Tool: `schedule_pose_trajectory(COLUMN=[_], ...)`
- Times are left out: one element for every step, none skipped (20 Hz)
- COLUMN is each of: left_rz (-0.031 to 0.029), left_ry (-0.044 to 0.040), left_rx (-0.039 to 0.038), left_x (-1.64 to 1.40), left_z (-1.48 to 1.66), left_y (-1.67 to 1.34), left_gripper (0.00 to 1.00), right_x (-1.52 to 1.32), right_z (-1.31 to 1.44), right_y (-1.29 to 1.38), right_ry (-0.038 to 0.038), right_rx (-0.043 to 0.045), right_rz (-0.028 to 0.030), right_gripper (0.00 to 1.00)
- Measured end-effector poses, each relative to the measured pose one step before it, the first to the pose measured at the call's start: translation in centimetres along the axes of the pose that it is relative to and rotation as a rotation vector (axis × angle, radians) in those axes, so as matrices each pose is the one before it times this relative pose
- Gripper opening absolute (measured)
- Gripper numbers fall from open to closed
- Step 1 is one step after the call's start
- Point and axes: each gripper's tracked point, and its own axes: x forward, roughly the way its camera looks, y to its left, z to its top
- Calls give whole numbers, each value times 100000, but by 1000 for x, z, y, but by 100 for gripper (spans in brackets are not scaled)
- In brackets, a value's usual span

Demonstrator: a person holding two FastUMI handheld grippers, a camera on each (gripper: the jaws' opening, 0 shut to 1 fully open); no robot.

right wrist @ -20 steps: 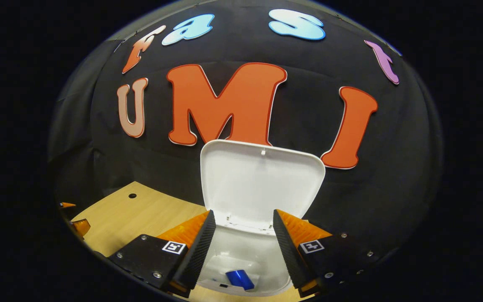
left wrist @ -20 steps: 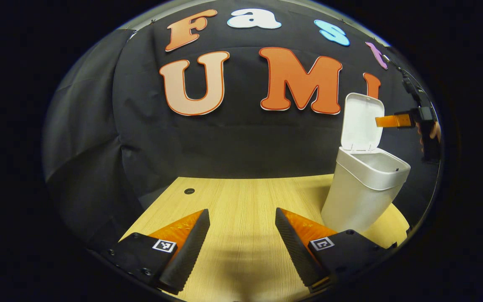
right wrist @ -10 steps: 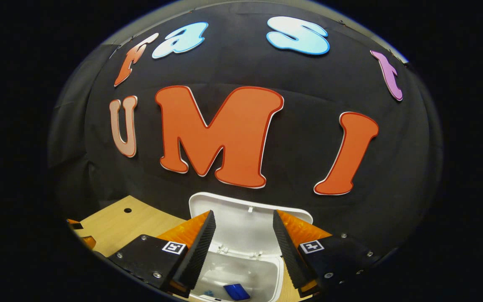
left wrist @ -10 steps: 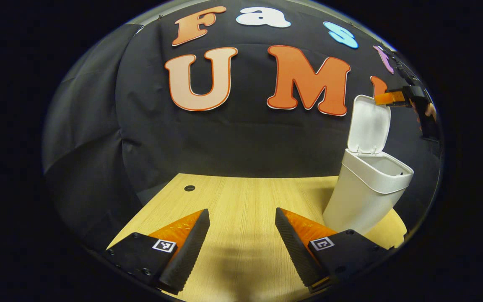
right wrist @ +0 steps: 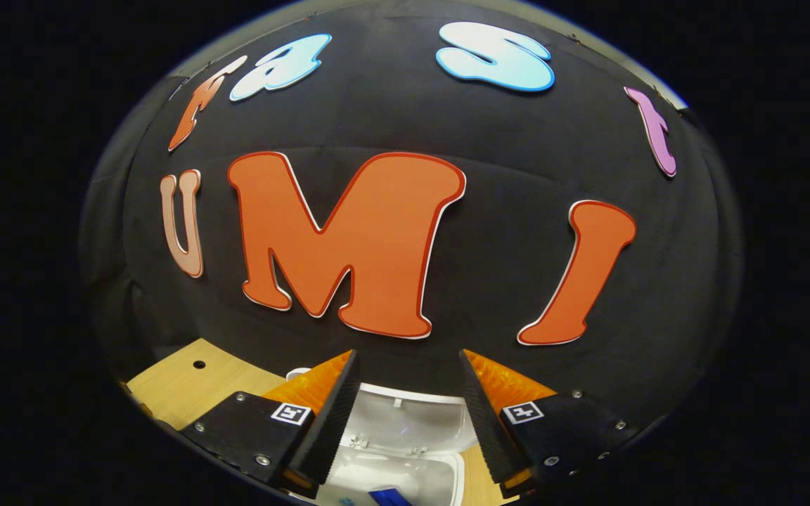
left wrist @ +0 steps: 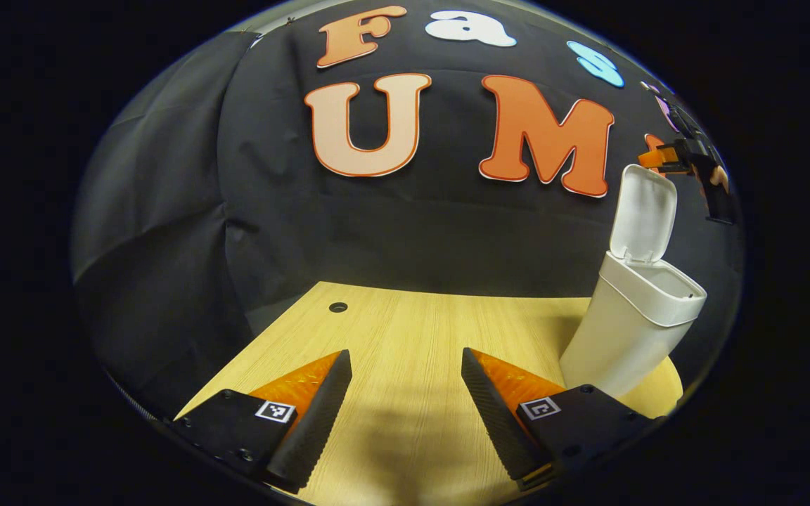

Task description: Press the lid of the desktop garbage bin to open it, pick up the crumpled paper on the desktop and throw it into the bin, then pick up the pop can on the desktop and drop it into the bin, and finally close the garbage bin lid.

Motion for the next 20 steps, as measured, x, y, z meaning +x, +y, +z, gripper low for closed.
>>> schedule_pose_trajectory(left_rz=[313, 103, 35, -159, -511, -894, -541, -428, -414, -847, -391, -467, -145, -5, 147, -119, -248, -81, -99, 15], left_ry=[546, 413, 210, 293, 195, 210, 63, -374, -722, -490, -361, -341, 54, -40, 134, -8, 122, 213, 189, -78], left_rx=[-490, -579, -545, -341, -206, 185, 716, 982, 912, 780, 813, 762, 705, 386, -85, -435, -220, 135, 280, 370], left_x=[-151, -90, -2, -15, -23, 19, 29, -61, 47, 142, -49, -85, -55, -10, -51, -143, -111, -17, -72, -82], left_z=[-156, -167, 23, -135, -35, -39, 45, 33, 178, 154, 67, -7, -88, 2, 4, -89, -83, -12, 12, 39], left_y=[30, 207, 8, -123, -222, -202, -279, -76, -112, -296, -161, -109, -126, -42, 12, -96, -229, -107, 5, -140], left_gripper=[100, 100, 98, 100, 99, 98, 97, 97, 97, 97, 97, 97, 97, 97, 97, 97, 97, 97, 97, 97], right_x=[-133, -213, -400, -490, -452, -535, -511, -567, -544, -519, -467, -506, -258, -366, -304, -278, -153, -216, -101, -142], right_z=[7, -172, -223, -130, -187, -239, -342, -348, -389, -433, -361, -464, -683, -729, -861, -914, -802, -824, -683, -610], right_y=[-2, 83, 90, 100, 75, 145, 74, 161, 125, 159, 98, 143, 318, 307, 343, 265, 271, 278, 251, 143], right_ry=[113, 479, 87, 0, -44, 248, 728, 932, 1181, 1014, 646, 803, 1090, 1459, 1677, 1624, 1619, 1490, 1388, 1033], right_rx=[645, 145, 131, -57, -185, 199, 204, 316, 85, -157, -581, -895, -795, -671, -543, -526, -335, -31, 372, 565], right_rz=[-7, 360, 382, 549, 632, 660, 726, 759, 765, 585, 558, 466, 710, 674, 721, 559, 673, 644, 672, 619], right_gripper=[83, 83, 83, 83, 83, 83, 82, 82, 82, 82, 82, 82, 82, 82, 82, 82, 82, 83, 83, 83])
